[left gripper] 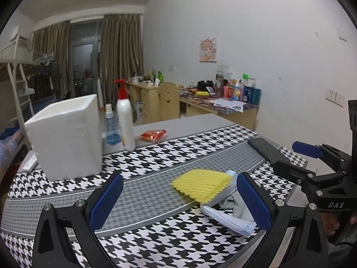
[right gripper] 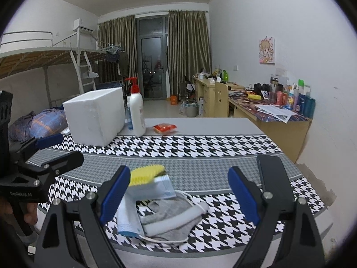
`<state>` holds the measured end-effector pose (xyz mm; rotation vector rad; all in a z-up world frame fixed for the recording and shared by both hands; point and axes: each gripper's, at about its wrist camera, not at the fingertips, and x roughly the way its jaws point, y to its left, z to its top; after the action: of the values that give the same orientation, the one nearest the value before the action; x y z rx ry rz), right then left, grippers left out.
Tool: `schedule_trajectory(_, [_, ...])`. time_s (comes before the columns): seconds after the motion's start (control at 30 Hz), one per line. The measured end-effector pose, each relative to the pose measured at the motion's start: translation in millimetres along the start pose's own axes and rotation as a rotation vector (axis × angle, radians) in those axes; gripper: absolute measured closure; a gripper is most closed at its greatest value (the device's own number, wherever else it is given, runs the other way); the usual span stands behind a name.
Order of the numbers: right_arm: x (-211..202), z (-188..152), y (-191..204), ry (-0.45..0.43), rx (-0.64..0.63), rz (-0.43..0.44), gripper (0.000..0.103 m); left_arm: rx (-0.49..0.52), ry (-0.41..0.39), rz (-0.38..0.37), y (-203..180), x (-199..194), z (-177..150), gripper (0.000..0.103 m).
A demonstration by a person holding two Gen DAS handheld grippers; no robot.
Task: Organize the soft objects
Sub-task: 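Grasp the yellow sponge brush with the left tool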
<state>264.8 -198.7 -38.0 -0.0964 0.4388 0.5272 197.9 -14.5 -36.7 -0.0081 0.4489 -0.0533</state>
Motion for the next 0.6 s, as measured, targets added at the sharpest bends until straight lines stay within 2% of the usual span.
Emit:
schedule_trajectory(0.1, [3,-6,-3,0.014,0.003,-0.002,0.011,0.030,0.022,-0.019,-7,10,-1,0.001])
schedule_trajectory(0.47, [13,-21,-23,0.069,0.041,-0.017,0.011,0.091,0.116,-0.088,-26,44,-5,0.015])
schedule_trajectory(0.6, [18,-26,-24,0.089,0.045,-0.010,0.011,0.105,0.157,-0.102,-31,56,-7,0.026])
